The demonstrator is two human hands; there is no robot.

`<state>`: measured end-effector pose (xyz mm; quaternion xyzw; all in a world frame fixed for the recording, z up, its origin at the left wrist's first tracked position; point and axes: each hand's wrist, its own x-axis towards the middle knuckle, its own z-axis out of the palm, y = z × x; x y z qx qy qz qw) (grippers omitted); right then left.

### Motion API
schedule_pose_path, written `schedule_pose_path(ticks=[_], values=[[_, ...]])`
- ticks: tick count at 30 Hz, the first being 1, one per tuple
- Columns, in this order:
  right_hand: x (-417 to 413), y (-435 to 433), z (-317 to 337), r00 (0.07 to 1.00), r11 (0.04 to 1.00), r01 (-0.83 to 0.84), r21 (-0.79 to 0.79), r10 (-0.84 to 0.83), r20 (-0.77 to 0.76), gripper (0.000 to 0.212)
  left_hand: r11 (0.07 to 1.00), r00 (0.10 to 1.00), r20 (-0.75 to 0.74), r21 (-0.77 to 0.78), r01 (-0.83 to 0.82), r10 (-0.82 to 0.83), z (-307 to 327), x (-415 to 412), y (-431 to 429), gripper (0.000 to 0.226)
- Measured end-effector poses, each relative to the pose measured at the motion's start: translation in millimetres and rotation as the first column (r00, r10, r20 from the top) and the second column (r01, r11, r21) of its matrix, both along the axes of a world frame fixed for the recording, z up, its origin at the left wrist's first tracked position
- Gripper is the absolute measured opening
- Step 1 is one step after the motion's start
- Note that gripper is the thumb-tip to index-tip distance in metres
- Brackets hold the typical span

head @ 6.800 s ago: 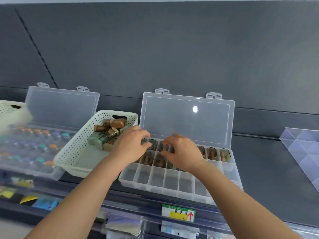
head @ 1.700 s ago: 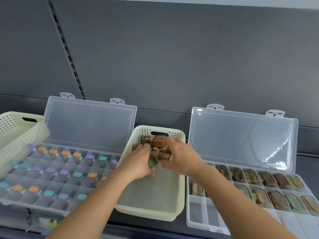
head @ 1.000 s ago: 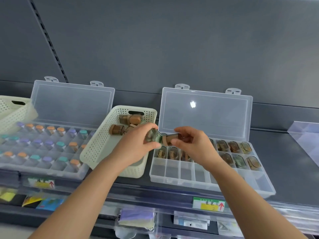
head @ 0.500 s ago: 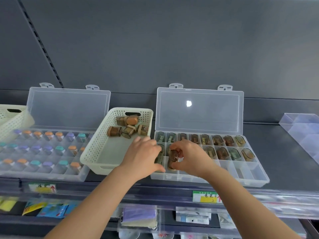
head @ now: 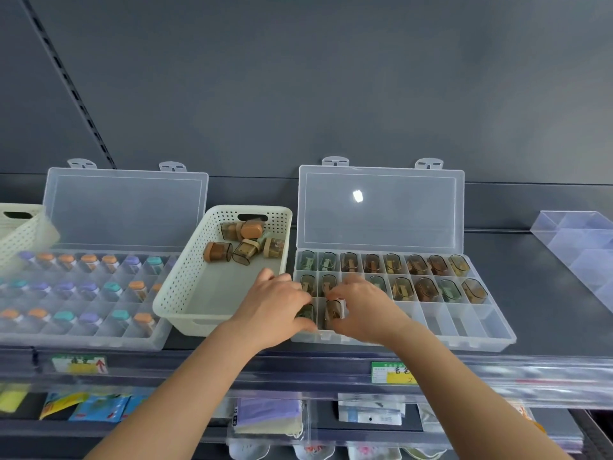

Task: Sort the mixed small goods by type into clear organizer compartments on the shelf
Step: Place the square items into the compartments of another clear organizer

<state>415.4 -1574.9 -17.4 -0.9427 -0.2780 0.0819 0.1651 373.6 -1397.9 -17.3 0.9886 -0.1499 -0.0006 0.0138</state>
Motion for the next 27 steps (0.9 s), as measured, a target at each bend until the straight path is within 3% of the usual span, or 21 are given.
schedule_pose_path(ticks=[4,12,16,23,27], values=[[-1.1,1.8,-2.9,0.999,1.000,0.005,0.002,-0.006,0.044,0.038,1.000,1.000,-0.001,0.006,0.004,-0.004,-0.9,-2.3,0.9,0.045],[-1.2,1.0,-5.2,0.997,0.999,-0.037,0.001,0.037,0.070,0.043,1.000,0.999,0.041,0.012,-0.027,0.027,-4.6,-5.9,-3.0,0.048],[4.0,3.4,2.5,0.993,0.995,-0.074,0.064,0.068,0.095,0.046,0.993,0.990,0.123,-0.103,-0.051,0.063,4.7,-7.6,-1.9,0.049],[19.5,47.1,21.7,0.978,0.972,-0.133,0.192,0.097,0.187,0.035,0.951,0.932,0.226,-0.189,-0.243,0.283,27.9,4.0,42.8,0.029],[38.8,87.1,28.8,0.948,0.975,-0.215,0.058,0.195,0.250,0.035,0.917,0.910,0.116,-0.047,-0.396,0.399,28.8,26.0,80.7,0.019]])
